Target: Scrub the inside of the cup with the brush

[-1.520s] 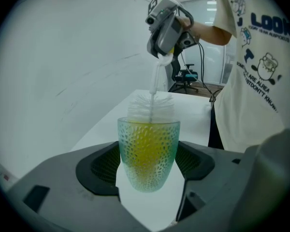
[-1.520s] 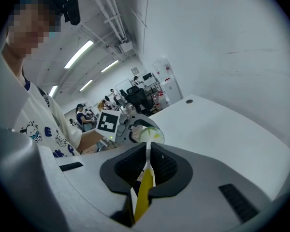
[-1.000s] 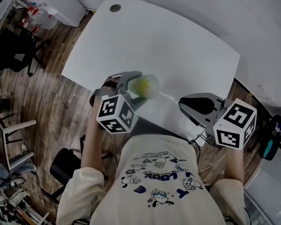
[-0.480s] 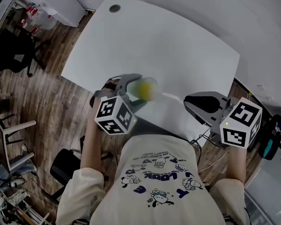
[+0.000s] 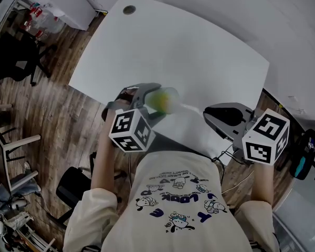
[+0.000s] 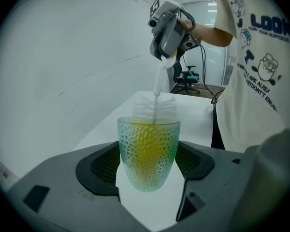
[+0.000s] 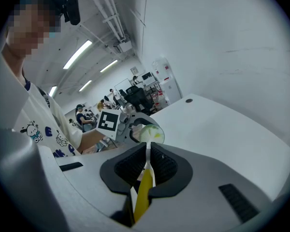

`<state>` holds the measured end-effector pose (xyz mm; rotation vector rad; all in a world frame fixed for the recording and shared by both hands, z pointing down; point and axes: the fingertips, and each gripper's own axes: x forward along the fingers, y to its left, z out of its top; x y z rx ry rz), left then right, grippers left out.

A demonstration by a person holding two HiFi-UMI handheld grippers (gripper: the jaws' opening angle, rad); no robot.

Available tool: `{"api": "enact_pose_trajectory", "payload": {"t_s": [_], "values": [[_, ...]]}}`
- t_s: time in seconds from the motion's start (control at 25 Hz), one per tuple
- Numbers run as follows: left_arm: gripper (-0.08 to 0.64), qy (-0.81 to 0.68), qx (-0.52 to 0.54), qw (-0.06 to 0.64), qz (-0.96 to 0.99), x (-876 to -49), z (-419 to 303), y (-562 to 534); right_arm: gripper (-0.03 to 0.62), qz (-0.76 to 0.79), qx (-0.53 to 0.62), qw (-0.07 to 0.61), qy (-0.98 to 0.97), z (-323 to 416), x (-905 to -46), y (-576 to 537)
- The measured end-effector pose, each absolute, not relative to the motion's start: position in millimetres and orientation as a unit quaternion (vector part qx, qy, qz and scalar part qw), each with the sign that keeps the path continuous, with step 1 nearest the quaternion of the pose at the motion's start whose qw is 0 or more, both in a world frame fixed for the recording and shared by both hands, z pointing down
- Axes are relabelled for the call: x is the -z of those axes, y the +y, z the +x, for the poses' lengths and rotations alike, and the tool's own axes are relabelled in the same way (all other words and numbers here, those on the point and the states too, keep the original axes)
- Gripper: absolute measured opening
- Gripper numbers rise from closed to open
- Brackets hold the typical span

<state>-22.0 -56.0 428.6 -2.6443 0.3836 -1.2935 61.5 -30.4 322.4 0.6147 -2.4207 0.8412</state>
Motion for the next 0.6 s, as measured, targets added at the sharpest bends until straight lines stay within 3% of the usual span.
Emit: {"api": "enact_pose_trajectory", "payload": {"t_s": [0.6], "values": [[0.354,0.143,0.452,0.063,-0.878,-443,-42,-57,0.043,0.222,-0.303,0.242,-0.895,69,-308,-25]]}}
